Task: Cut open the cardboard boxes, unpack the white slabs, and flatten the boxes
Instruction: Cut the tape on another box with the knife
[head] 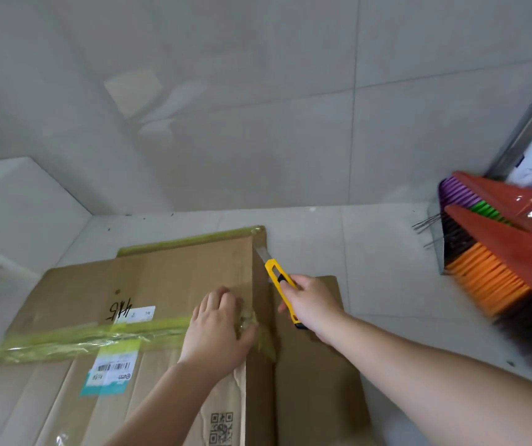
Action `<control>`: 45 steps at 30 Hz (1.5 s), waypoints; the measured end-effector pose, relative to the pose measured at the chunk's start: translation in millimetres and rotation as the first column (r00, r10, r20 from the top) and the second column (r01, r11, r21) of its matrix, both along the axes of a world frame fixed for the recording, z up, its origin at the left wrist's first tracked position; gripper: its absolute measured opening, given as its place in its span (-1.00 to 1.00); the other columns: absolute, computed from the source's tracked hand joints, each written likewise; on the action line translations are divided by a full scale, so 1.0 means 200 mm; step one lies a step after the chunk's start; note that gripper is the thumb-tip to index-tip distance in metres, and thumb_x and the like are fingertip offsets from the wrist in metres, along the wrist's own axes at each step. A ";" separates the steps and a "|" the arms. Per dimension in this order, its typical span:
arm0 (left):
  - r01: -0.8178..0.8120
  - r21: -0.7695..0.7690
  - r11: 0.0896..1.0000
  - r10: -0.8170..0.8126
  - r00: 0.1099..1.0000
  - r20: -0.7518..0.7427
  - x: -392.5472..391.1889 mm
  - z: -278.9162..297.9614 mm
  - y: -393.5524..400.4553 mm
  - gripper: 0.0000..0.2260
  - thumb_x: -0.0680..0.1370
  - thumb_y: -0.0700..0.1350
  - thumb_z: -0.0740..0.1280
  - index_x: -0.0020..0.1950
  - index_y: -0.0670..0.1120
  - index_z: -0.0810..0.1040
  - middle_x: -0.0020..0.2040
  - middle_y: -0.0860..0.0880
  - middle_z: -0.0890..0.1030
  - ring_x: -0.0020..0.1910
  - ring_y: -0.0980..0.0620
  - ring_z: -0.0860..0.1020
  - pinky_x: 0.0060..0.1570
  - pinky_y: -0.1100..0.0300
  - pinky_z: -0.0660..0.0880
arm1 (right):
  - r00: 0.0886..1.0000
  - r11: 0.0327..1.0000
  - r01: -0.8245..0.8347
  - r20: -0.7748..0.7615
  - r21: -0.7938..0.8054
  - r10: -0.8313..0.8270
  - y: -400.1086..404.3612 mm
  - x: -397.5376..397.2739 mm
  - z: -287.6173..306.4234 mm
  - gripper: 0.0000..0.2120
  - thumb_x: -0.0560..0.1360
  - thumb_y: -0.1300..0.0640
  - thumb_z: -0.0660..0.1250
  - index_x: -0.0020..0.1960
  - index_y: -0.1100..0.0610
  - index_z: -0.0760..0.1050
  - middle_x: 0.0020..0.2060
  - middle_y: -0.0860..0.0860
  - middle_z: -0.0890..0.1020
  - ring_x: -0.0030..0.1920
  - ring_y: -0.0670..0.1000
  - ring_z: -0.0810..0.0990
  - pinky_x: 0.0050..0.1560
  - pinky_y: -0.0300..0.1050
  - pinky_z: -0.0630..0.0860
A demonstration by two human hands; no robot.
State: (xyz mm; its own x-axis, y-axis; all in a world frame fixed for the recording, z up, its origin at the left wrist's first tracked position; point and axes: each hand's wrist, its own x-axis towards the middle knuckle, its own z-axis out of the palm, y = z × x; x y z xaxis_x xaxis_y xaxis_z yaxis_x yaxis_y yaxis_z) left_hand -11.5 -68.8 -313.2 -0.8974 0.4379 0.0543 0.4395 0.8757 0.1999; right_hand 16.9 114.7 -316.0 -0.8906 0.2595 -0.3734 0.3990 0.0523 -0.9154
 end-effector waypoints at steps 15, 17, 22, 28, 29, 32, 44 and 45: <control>0.018 0.044 0.999 -0.018 1.000 -0.004 -0.02 -0.06 -0.13 -0.52 0.60 0.13 0.09 0.47 -0.05 0.25 0.49 0.01 0.22 0.48 0.03 0.12 0.48 0.15 -0.02 | 0.993 0.992 -0.097 -0.071 -0.085 0.091 0.02 0.07 -0.08 -0.83 0.61 0.05 0.20 -0.04 -0.19 0.52 -0.40 0.00 0.63 -0.43 0.01 0.49 -0.38 -0.15 0.46; 0.010 0.024 1.000 -0.010 1.000 0.000 -0.02 -0.07 -0.16 -0.52 0.62 0.12 0.05 0.50 -0.04 0.19 0.52 0.01 0.17 0.51 0.05 0.05 0.48 0.17 -0.11 | 0.992 0.985 -0.125 -0.050 -0.121 0.120 0.03 0.08 -0.08 -0.84 0.61 0.06 0.21 -0.02 -0.17 0.51 -0.38 0.03 0.63 -0.42 0.02 0.52 -0.39 -0.15 0.49; 0.006 0.001 1.000 -0.006 0.999 0.032 -0.01 -0.09 -0.20 -0.48 0.62 0.16 -0.04 0.55 0.02 0.08 0.56 0.06 0.03 0.52 0.12 -0.09 0.47 0.17 -0.21 | 0.987 0.973 -0.160 -0.002 -0.164 0.162 0.06 0.10 -0.07 -0.86 0.62 0.06 0.21 0.01 -0.13 0.51 -0.38 0.07 0.62 -0.40 0.06 0.56 -0.37 -0.11 0.54; 0.006 -0.025 1.000 -0.005 0.999 0.050 0.00 -0.09 -0.22 -0.44 0.58 0.24 -0.12 0.55 0.08 0.00 0.54 0.14 -0.12 0.43 0.26 -0.28 0.44 0.16 -0.30 | 0.968 0.967 -0.240 0.046 -0.090 0.245 0.08 0.14 -0.06 -0.84 0.61 0.05 0.20 0.13 -0.08 0.51 -0.39 0.03 0.60 -0.44 0.01 0.53 -0.43 -0.16 0.49; 0.009 -0.026 1.000 -0.008 0.998 0.055 0.00 -0.09 -0.24 -0.41 0.56 0.27 -0.14 0.55 0.10 -0.02 0.51 0.17 -0.17 0.42 0.27 -0.31 0.44 0.16 -0.31 | 0.965 0.964 -0.252 0.055 -0.088 0.257 0.09 0.14 -0.05 -0.86 0.60 0.04 0.20 0.08 -0.10 0.52 -0.40 0.02 0.60 -0.44 0.01 0.53 -0.43 -0.15 0.49; 0.023 -0.061 0.998 -0.019 0.998 0.060 0.05 -0.11 -0.29 -0.38 0.53 0.32 -0.21 0.55 0.12 -0.11 0.48 0.20 -0.24 0.39 0.30 -0.40 0.43 0.16 -0.34 | 0.952 0.953 -0.288 0.076 -0.090 0.295 0.11 0.17 -0.04 -0.87 0.60 0.05 0.21 -0.01 -0.09 0.53 -0.42 0.01 0.59 -0.42 0.04 0.52 -0.38 -0.10 0.50; -0.063 0.063 0.996 0.060 0.997 0.050 0.07 -0.10 -0.27 -0.42 0.55 0.22 -0.11 0.54 0.05 0.10 0.55 0.11 0.02 0.51 0.19 -0.12 0.48 0.11 -0.23 | 0.911 0.918 -0.396 0.113 -0.027 0.397 0.11 0.30 -0.08 -0.82 0.59 0.05 0.19 0.12 -0.01 0.53 -0.45 0.00 0.54 -0.45 0.02 0.48 -0.45 -0.17 0.46; -0.063 0.064 0.996 0.060 0.997 0.047 0.07 -0.10 -0.27 -0.42 0.55 0.22 -0.10 0.54 0.05 0.11 0.55 0.11 0.02 0.51 0.20 -0.12 0.48 0.11 -0.22 | 0.909 0.915 -0.404 0.113 -0.007 0.402 0.11 0.30 -0.08 -0.81 0.60 0.05 0.19 0.13 0.00 0.52 -0.45 0.00 0.54 -0.45 0.01 0.48 -0.45 -0.17 0.46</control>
